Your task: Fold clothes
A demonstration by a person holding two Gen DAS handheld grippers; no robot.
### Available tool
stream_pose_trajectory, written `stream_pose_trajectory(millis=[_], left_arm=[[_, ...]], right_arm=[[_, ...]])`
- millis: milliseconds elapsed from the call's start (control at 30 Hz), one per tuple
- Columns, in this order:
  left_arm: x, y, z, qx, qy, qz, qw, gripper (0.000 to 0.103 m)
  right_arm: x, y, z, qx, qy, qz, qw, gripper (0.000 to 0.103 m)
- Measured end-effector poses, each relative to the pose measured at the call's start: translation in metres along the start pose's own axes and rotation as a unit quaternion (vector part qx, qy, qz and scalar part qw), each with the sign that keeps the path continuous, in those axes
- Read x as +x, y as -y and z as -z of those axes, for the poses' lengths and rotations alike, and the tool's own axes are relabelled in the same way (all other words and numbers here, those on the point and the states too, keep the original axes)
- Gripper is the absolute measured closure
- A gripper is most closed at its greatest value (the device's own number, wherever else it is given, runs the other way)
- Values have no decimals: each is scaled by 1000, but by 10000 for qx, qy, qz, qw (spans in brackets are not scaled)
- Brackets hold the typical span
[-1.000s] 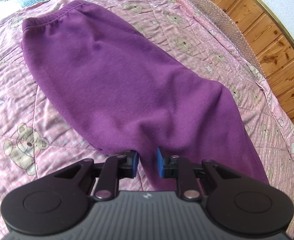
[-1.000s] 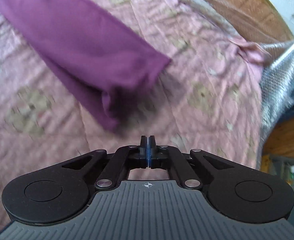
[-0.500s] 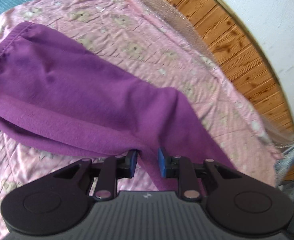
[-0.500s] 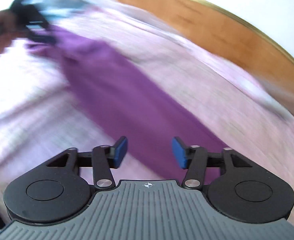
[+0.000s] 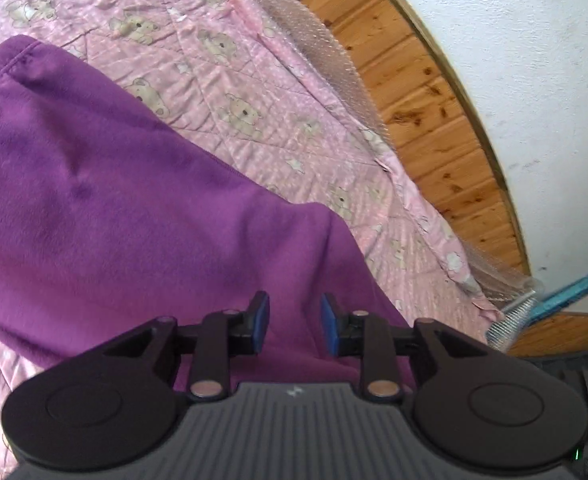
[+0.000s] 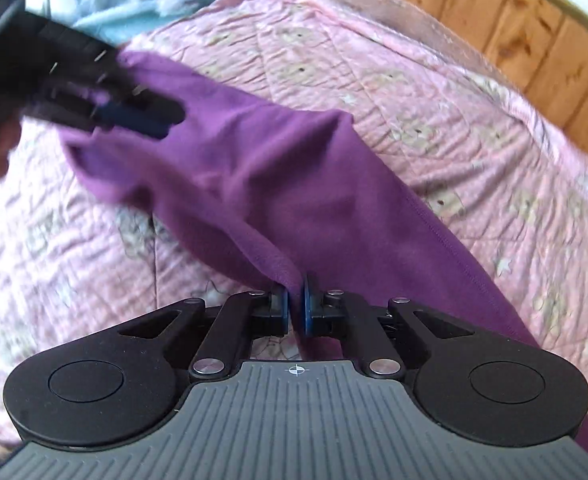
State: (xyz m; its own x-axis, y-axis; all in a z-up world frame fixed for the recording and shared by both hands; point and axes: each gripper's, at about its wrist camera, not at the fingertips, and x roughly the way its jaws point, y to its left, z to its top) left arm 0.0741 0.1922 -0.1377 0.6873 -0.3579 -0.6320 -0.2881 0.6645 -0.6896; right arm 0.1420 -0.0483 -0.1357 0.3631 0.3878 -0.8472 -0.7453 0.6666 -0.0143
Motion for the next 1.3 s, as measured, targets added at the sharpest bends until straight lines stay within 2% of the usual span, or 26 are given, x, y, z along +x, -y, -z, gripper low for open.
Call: stream_pose_trajectory(millis=[100,233,300,367,433,500,567,600,700,867,900,967,1067,1133,1167,1300], left_arm=[[-10,1,14,251,-90,13,9996,76],[-25,2,41,484,-233,118,9985,76],[-28,2,55,716,-466,232,9961,76],[-18,2,62,974,-748,195,9922,76],[-7,3,65,1214,-906,-14,9885,76],[3,2,60,1284,-831,-238,9879,76],[7,-2,50,1015,-707,-230,9921,75],[8,-7,44,761,-698,-213,9944,70],[3,-27,38,-39,-698,-252,9972,70],[-23,-52,52,-1054,-279,-360,9934,64],[-27,-56,56,-1194,-208,-333,9921,59],[-29,-65,64,-1486,-100,-258,9885,58],[-37,-73,59,-1529,-82,-329,9877,58],[-43,-78,56,-1558,-69,-377,9870,69],[-45,-81,55,-1573,-63,-401,9867,99],[-57,-91,49,-1630,-39,-496,9854,101]], right_arm=[[2,15,-3,302,-267,-583,9975,89],[1,26,1,620,-290,-871,9938,80],[-2,30,2,802,-260,-988,9915,77],[-7,35,1,995,-141,-1100,9888,77],[-8,40,-3,1095,-44,-956,9894,77],[-3,38,-6,1003,-76,-659,9927,75],[3,36,-7,940,-119,-462,9944,75],[6,34,-5,921,-119,-424,9948,75],[12,30,0,989,-84,-207,9948,74],[16,35,5,1385,26,-13,9904,63],[18,35,4,1452,37,-25,9894,63],[19,36,2,1530,75,-30,9882,63],[20,35,-2,1542,171,-25,9879,63],[20,35,-5,1560,234,-69,9874,63],[19,35,-6,1569,245,-97,9873,64],[10,33,-3,1450,264,-467,9880,65]])
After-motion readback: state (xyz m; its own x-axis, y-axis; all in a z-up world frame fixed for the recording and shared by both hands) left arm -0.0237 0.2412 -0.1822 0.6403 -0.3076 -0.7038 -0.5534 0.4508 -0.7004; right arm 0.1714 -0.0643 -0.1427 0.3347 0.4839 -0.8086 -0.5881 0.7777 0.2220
